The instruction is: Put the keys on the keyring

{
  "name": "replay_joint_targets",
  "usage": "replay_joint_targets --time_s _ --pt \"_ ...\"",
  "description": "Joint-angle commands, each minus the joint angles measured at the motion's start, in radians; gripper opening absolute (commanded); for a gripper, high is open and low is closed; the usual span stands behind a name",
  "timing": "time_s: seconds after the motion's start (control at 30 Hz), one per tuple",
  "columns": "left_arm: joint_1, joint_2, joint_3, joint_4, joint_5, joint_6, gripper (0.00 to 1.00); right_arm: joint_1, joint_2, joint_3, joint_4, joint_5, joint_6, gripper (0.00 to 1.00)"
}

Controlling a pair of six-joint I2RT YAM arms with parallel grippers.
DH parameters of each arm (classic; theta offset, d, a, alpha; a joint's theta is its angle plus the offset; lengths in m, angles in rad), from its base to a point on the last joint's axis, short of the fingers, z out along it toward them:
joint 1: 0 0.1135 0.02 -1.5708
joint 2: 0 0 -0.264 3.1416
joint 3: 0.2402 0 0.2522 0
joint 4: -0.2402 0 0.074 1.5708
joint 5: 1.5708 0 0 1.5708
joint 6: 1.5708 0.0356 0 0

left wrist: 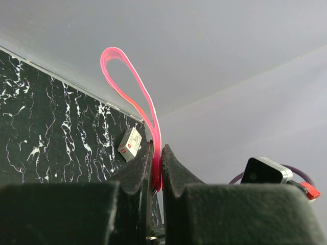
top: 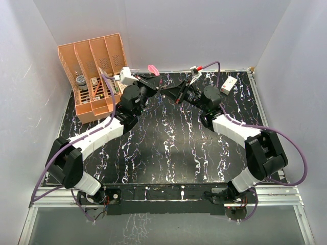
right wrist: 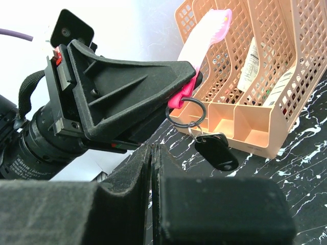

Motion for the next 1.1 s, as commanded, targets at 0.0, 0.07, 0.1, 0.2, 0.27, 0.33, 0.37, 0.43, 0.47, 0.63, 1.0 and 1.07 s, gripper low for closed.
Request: replay_joint_targets --time_s 0.0,0.07,0.1,0.2,0.27,0.33,0.37,0.43,0.47,0.63,1.0,1.07 --pt "-0.024 0.001 0.053 0.050 -0.036 0.020 0.00 -0.003 -0.044 0.048 0.013 0.032 -0.003 0.00" --pt "-0.029 0.006 0.058 0.050 -0.039 0.021 0.00 -0.005 -0.044 0.048 0.011 0.037 -0.002 0.00" --pt "-0.032 0.007 0.061 0.050 -0.041 0.020 0.00 -0.005 -0.045 0.048 0.012 0.040 0.000 0.00" --pt "-0.038 0.009 0.062 0.047 -0.047 0.021 0.00 -0.005 -0.048 0.050 0.013 0.051 0.004 0.00" --pt "-0.040 0.007 0.060 0.044 -0.051 0.020 0.00 -0.005 -0.054 0.050 0.011 0.065 0.006 0.00" --pt "-0.042 0.005 0.059 0.042 -0.050 0.020 0.00 -0.006 -0.058 0.050 0.010 0.076 0.007 0.00" --pt "-0.042 0.003 0.059 0.040 -0.051 0.018 0.00 -0.007 -0.058 0.051 0.010 0.078 0.009 0.00" --pt "-0.044 0.001 0.057 0.038 -0.053 0.018 0.00 -0.006 -0.060 0.051 0.009 0.082 0.012 0.00" --pt "-0.045 -0.002 0.056 0.034 -0.055 0.018 0.00 -0.006 -0.061 0.051 0.009 0.084 0.015 0.00" --pt "-0.048 -0.008 0.051 0.032 -0.062 0.019 0.00 -0.006 -0.070 0.039 0.009 0.098 0.024 0.00" --pt "-0.053 -0.013 0.045 0.035 -0.067 0.020 0.00 -0.007 -0.066 0.046 -0.012 0.115 0.031 0.00" --pt "-0.053 -0.016 0.044 0.036 -0.069 0.020 0.00 -0.008 -0.067 0.044 -0.012 0.120 0.038 0.00"
